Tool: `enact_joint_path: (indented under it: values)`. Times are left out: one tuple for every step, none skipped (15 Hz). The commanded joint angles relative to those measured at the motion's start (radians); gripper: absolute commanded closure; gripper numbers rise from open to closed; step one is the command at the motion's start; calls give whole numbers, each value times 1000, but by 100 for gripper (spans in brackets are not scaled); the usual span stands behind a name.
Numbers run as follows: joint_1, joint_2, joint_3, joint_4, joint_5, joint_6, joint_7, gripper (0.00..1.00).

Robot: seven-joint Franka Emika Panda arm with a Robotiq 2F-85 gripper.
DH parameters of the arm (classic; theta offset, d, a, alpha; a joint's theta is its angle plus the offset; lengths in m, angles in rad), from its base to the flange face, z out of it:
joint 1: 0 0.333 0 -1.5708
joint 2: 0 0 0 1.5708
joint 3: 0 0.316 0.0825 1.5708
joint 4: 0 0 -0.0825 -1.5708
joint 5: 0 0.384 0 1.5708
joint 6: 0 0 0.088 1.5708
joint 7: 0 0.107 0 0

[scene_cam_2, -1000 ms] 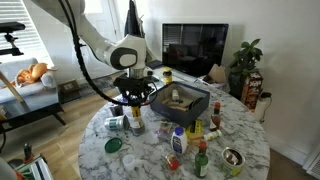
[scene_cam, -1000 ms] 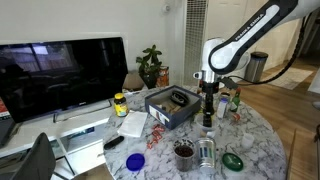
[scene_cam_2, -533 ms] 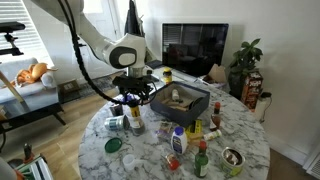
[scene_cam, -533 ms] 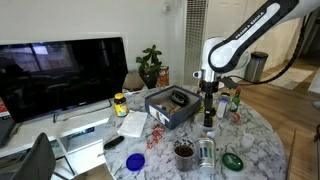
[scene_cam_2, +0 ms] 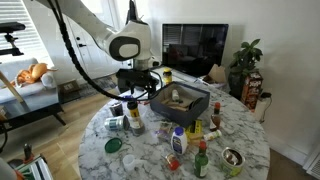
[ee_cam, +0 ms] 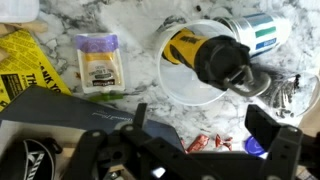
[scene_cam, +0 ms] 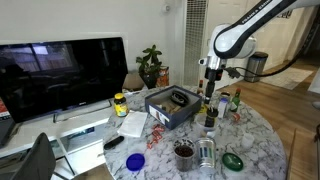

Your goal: Take the metal cup out of the jar then put the flashlight into the jar

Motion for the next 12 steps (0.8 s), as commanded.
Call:
enact_joint_path:
  values:
    - [-30,-18,-30,-36,119,19,-88,0]
    - [-36,-9,-38,-34,135,16,-98,0]
    - [-42,1,-44,-35,157,15,-116,0]
    - [-46,10,-48,-36,175,15,-128,0]
    - [-48,26,-50,-36,194,18,-139,0]
    - [-52,40,-50,-35,215,19,-154,0]
    - [-53,59,-47,-32,230,27,-159,0]
    - [-55,77,-42,-25,248,26,-175,0]
    - [-56,97,-38,-18,254,30,-177,0]
    - [-57,113,-34,-14,265,33,-186,0]
    - [-57,133,-28,-6,266,39,-190,0]
    - [-58,147,-24,1,267,40,-193,0]
